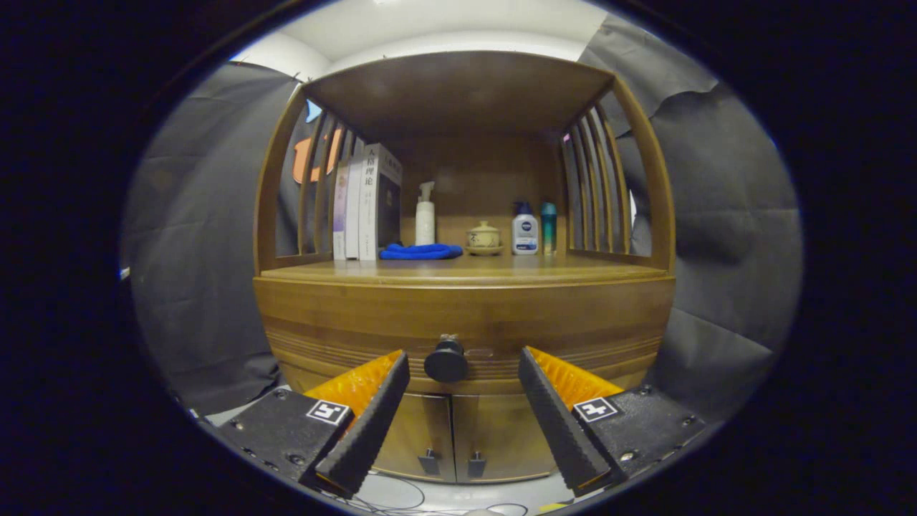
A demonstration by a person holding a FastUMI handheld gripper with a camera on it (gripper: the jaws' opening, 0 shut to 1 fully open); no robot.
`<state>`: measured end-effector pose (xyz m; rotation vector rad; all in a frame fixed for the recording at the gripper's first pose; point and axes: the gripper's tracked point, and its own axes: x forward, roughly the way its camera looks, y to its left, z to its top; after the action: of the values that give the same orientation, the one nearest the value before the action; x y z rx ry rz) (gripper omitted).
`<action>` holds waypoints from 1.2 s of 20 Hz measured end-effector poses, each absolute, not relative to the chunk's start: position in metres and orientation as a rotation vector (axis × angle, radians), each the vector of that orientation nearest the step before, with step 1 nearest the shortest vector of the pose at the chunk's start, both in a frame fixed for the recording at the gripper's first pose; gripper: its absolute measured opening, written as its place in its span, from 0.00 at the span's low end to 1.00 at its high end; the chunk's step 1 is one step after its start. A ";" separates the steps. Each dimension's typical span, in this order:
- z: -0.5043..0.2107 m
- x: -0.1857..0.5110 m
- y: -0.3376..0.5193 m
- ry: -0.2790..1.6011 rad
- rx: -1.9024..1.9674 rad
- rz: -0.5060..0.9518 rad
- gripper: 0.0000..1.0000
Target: Pull open the drawer, take out the items inside it, and place them on the countertop above the cabinet.
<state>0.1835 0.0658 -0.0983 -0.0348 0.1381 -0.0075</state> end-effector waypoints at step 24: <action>-0.133 0.230 0.071 0.260 0.021 -0.047 0.37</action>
<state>0.2298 0.0711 -0.1331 0.0206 0.2601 -0.0471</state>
